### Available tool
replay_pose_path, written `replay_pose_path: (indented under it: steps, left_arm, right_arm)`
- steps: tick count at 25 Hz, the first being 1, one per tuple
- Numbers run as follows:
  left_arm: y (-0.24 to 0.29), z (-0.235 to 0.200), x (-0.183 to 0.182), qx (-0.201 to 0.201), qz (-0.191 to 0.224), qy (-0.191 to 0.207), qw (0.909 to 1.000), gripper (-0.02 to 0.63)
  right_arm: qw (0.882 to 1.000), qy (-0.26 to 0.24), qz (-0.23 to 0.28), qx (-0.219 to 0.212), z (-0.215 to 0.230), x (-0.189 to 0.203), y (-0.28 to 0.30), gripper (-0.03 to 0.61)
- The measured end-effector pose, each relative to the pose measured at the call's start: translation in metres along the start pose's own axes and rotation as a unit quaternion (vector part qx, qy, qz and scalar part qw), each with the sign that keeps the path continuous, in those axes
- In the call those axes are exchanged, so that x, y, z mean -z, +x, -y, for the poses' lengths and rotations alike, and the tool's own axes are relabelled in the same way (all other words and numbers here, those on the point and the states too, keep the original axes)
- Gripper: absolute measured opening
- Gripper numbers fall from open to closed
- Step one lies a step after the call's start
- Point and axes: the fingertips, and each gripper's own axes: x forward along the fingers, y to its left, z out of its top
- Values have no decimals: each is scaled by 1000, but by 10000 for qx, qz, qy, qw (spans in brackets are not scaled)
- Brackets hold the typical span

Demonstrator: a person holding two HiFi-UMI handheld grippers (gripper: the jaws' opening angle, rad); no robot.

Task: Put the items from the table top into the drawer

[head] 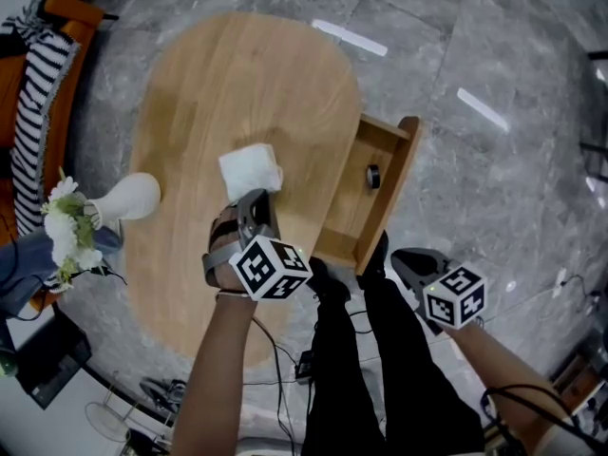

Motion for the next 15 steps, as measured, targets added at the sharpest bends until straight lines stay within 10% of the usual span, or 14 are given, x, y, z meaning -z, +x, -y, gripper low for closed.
replay_pose_path:
  steps: [15]
  left_arm:
    - [-37,6,-9,137,391,-586,9974,0]
  right_arm:
    - [9999,3,135,67,-15,7,-8,46]
